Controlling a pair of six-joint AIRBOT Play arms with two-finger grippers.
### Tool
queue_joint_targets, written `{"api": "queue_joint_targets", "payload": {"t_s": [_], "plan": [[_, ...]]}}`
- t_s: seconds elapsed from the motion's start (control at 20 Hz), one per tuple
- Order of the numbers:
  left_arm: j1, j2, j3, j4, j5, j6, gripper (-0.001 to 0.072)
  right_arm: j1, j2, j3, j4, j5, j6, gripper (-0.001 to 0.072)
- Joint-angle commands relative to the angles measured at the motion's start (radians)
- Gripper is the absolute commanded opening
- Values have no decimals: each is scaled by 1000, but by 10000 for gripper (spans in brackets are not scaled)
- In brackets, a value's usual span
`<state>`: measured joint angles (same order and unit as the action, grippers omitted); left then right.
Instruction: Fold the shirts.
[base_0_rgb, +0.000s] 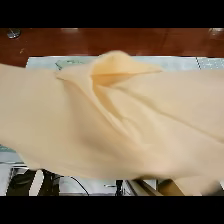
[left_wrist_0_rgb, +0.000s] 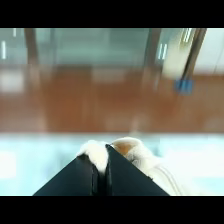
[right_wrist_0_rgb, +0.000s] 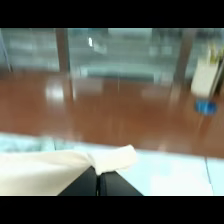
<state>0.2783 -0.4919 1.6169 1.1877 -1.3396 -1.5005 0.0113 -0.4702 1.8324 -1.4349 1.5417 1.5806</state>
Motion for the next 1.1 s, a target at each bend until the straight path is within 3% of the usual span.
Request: {"api": "queue_joint_targets", "payload": {"t_s": [0.0, 0.15, 0.25, 0.45, 0.65, 0.8, 1.05], "plan": [[0, 42, -206, -48, -218, -42, 20, 0, 17, -111, 23, 138, 19, 34], [-18, 97, -552, -240, -216, -27, 20, 0, 17, -306, 39, 103, 32, 34], [-35, 120, -753, -258, -199, -11, 20, 0, 17, -452, 28, 39, 47, 34], [-51, 105, -1002, -281, 25, -11, 20, 0, -50, -661, 10, -167, 61, 34], [-94, -75, -1023, -343, 316, 51, 20, -35, -307, -668, 10, -399, 60, 34], [-141, -286, -984, -353, 474, 100, 20, -120, -517, -668, 181, -539, 40, 34], [-198, -683, -748, -355, 538, 121, 20, -212, -766, -668, 504, -655, -106, 34]]}}
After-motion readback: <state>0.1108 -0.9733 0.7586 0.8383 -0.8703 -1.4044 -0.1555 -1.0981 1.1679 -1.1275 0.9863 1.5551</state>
